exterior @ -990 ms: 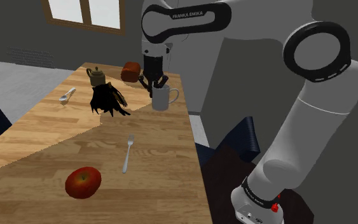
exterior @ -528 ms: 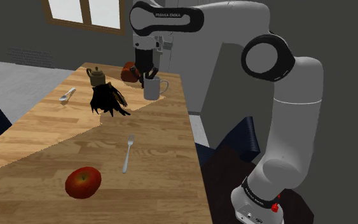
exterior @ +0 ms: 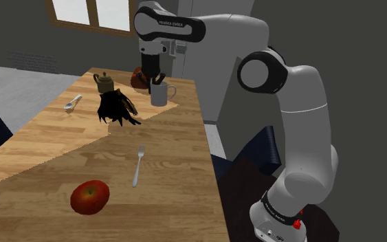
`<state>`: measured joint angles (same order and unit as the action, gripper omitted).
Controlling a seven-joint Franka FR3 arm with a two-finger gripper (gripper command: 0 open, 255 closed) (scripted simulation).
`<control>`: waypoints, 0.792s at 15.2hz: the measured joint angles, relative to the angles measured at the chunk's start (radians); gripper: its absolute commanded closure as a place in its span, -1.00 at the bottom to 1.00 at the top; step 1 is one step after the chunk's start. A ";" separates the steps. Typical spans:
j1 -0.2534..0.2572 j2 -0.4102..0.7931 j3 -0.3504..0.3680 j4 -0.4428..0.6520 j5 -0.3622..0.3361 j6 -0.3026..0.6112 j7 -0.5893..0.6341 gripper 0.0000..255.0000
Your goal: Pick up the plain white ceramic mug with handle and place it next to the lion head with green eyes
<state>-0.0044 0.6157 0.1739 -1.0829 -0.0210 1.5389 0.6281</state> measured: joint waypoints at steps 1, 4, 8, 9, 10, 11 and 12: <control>-0.001 -0.007 0.000 -0.026 0.001 0.018 0.001 1.00; -0.003 -0.001 -0.001 -0.059 0.000 0.058 -0.002 1.00; -0.006 -0.008 -0.001 -0.120 0.000 0.112 -0.003 1.00; -0.006 -0.005 -0.001 -0.129 0.000 0.124 -0.004 1.00; -0.006 0.001 -0.002 -0.133 -0.001 0.133 -0.005 1.00; -0.006 0.003 -0.002 -0.143 -0.001 0.145 -0.004 1.00; -0.007 -0.003 -0.002 -0.165 0.000 0.161 -0.004 1.00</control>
<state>-0.0112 0.6122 0.1723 -1.2484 -0.0211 1.7003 0.6238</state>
